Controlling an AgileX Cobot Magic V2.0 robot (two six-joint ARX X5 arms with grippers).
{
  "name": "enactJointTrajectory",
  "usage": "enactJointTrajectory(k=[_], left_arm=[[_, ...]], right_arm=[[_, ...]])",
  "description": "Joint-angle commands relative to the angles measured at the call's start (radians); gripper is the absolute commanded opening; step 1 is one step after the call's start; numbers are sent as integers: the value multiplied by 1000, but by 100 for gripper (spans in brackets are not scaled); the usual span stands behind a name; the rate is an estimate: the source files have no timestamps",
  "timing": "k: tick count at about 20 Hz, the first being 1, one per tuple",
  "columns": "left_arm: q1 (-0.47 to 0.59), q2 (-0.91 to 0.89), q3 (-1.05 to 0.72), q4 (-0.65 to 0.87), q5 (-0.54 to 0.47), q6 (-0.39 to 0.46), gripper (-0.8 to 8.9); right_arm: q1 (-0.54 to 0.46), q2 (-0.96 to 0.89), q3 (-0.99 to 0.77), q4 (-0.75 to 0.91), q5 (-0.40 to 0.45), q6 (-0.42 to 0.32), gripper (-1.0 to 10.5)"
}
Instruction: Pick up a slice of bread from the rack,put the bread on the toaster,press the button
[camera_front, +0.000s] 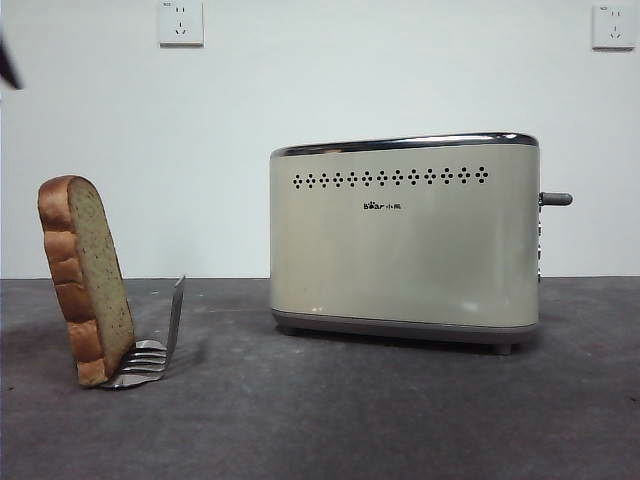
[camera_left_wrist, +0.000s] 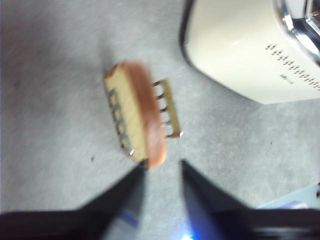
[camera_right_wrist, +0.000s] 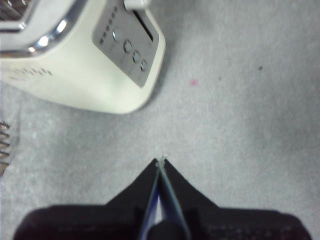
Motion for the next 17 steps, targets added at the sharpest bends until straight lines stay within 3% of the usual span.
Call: enactJointTrajectory(k=[1, 8, 15, 17], left_arm=[[-43, 79, 48, -19, -70, 9, 504], [-179, 290, 77, 11, -257, -8, 487], [-184, 324, 77, 68, -264, -39, 23], [-184, 324, 77, 68, -263, -30, -4]], right_arm=[[0, 12, 5, 4, -5, -12, 1], [0, 13, 5, 5, -3, -16, 1], [0, 13, 5, 8, -2, -16, 1], [0, 13, 5, 22, -2, -16, 1]])
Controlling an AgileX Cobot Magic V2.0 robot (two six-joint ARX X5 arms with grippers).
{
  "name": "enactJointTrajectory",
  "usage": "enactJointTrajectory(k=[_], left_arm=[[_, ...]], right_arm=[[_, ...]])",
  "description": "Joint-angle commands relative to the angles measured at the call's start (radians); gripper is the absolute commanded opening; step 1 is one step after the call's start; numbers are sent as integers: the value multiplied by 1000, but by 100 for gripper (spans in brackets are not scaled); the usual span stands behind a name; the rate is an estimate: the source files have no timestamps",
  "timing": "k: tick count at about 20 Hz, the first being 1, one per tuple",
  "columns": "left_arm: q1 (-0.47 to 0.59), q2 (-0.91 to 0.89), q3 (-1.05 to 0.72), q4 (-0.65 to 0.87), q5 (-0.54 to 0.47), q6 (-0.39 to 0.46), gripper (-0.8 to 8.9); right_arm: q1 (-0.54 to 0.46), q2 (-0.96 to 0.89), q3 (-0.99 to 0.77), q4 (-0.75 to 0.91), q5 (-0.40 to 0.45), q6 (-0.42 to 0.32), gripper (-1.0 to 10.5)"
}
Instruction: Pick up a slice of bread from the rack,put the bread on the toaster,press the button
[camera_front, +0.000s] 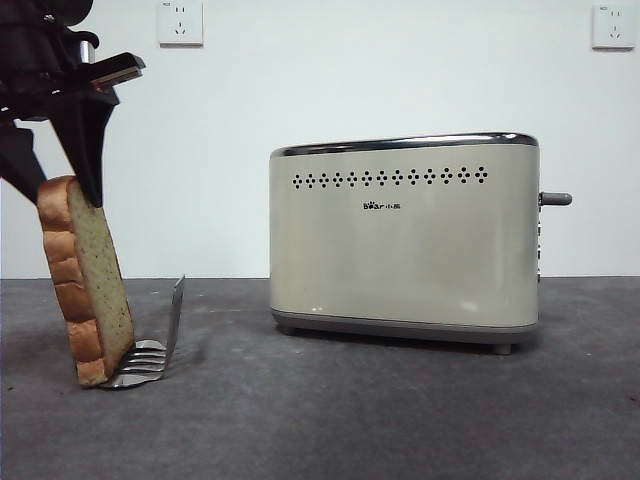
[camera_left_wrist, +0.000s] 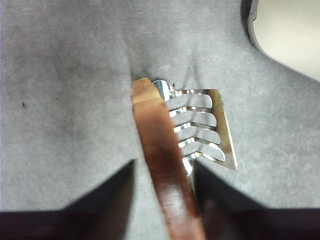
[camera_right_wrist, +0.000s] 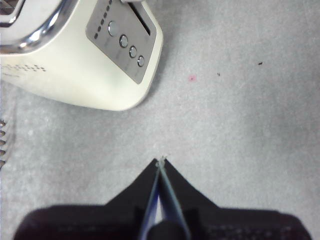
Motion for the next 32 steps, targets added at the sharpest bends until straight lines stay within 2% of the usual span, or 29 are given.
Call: enactJointTrajectory(k=[1, 9, 12, 14, 16, 20, 23, 27, 29, 32], left_arm=[[-1, 5, -3, 3, -3, 5, -4], [-11, -5, 52, -18, -2, 24, -6], [-11, -5, 146, -87, -3, 48, -5], [-11, -5, 227, -148, -3, 95, -5], [-13, -5, 327, -218, -2, 214, -4], [-69, -5, 557, -315, -2, 569, -4], [-137, -5, 710, -307, -2, 845, -4], [-225, -5, 820, -250, -2, 1162, -6], [-280, -2, 820, -225, -2, 1292, -10], [-330, 33, 820, -218, -3, 1419, -10]], right_arm=[[0, -1, 5, 21, -2, -12, 1], [0, -1, 5, 35, 4, -12, 1], [0, 0, 5, 35, 47, -11, 1], [0, -1, 5, 35, 93, -11, 1], [0, -1, 5, 35, 126, -11, 1], [0, 0, 5, 42, 155, -2, 1], [0, 8, 5, 42, 155, -3, 1], [0, 42, 5, 42, 155, -3, 1], [0, 60, 5, 42, 155, -3, 1], [0, 84, 5, 43, 154, -3, 1]])
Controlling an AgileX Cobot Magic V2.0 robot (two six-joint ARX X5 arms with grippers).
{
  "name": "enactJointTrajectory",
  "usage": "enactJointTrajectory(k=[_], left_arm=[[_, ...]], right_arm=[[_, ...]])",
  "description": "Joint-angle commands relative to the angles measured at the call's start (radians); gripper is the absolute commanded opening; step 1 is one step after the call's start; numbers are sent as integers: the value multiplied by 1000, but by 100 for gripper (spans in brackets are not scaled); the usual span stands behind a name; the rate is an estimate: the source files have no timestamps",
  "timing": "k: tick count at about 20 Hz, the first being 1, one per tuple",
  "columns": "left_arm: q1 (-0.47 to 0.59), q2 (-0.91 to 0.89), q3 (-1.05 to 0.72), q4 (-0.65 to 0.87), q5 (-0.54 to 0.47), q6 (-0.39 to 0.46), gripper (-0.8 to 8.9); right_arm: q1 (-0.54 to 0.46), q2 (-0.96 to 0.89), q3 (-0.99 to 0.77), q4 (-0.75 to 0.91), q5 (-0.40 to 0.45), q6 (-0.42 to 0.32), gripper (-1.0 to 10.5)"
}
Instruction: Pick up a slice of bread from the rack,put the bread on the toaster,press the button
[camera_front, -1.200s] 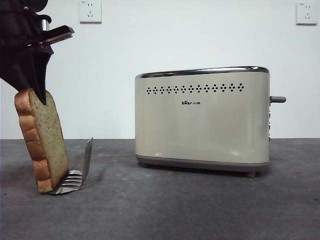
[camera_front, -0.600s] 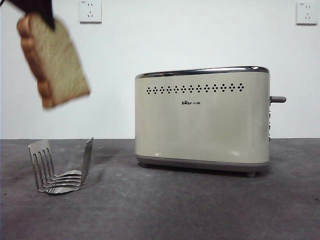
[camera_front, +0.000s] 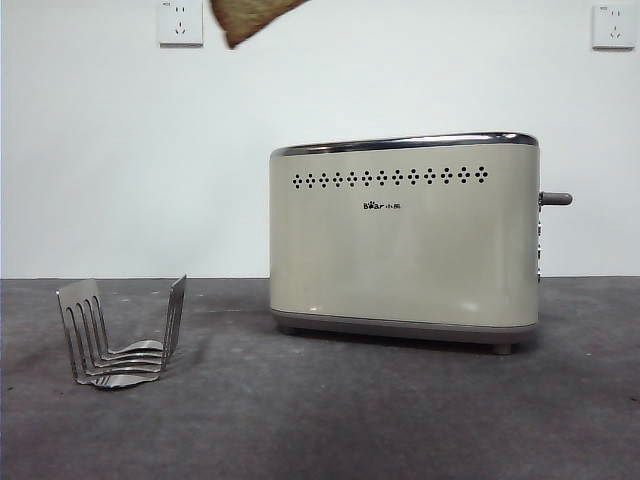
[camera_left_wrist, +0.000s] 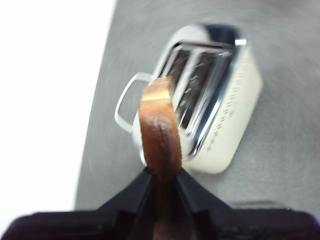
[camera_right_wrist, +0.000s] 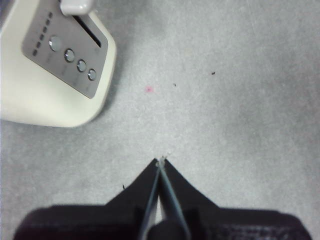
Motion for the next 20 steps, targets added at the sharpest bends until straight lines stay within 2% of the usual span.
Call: enactJointTrajectory(k=[1, 3, 8, 12, 17, 20], left_arm=[[-28, 48, -3, 28, -2, 157, -10], [-53, 91, -3, 55, -10, 168, -10], [-129, 200, -3, 80, -43, 280, -10], [-172, 255, -3, 184, -74, 317, -9], [-227, 259, -3, 248, -159, 459, -10], [-229, 260, -3, 246, -164, 465, -10]], right_arm=[[0, 16, 5, 12, 0, -5, 1], [0, 16, 5, 20, -1, -5, 1], [0, 16, 5, 25, -3, -5, 1], [0, 16, 5, 25, -3, -5, 1], [0, 16, 5, 28, -3, -13, 1], [0, 16, 5, 30, -3, -13, 1]])
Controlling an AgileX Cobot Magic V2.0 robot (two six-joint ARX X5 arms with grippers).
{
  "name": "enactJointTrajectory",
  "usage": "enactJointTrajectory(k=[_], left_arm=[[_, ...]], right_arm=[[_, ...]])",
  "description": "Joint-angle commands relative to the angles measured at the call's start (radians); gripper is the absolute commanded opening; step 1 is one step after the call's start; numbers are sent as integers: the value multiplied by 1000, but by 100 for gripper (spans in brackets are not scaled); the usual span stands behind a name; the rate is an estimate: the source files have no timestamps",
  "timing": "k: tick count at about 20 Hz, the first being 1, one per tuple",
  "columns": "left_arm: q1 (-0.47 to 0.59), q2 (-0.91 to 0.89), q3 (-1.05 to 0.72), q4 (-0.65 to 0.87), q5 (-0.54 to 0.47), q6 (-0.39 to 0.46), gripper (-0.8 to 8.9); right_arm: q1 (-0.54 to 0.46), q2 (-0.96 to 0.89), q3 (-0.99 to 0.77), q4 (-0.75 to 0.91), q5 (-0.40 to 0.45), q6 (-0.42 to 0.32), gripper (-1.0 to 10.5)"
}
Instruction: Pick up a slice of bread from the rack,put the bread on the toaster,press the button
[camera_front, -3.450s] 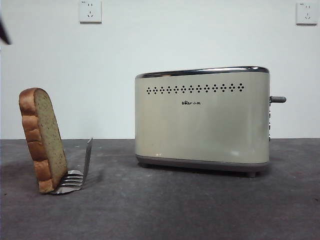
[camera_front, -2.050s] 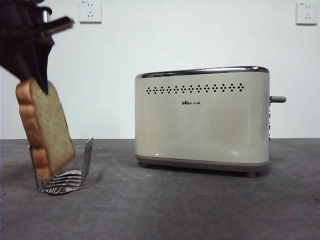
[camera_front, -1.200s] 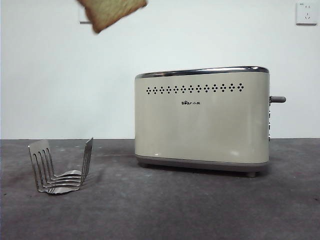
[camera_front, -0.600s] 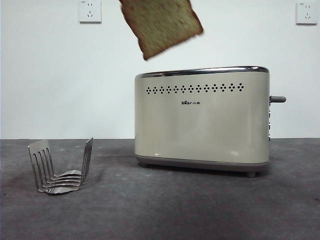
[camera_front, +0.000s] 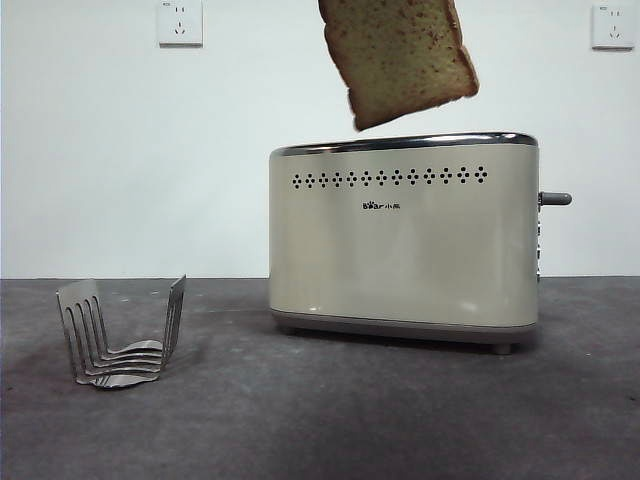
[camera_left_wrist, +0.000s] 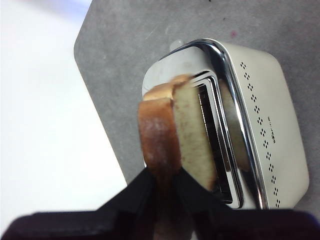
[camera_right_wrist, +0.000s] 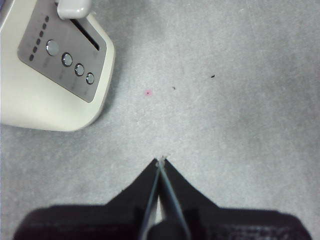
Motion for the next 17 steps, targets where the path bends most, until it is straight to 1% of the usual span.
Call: enactJointTrajectory(k=[1, 5, 12, 15, 17], left_arm=[[3, 6, -2, 6, -4, 24, -10], [3, 29, -2, -18, -4, 24, -10], [4, 105, -2, -25, -11, 23, -10], [6, 128, -2, -18, -62, 23, -10], [8, 135, -2, -14, -123, 23, -10]], right_arm=[[0, 0, 5, 7, -2, -12, 1], [0, 0, 5, 10, -2, -30, 1], [0, 0, 5, 13, -2, -30, 1], [0, 0, 5, 13, -2, -30, 1], [0, 0, 5, 13, -2, -30, 1]])
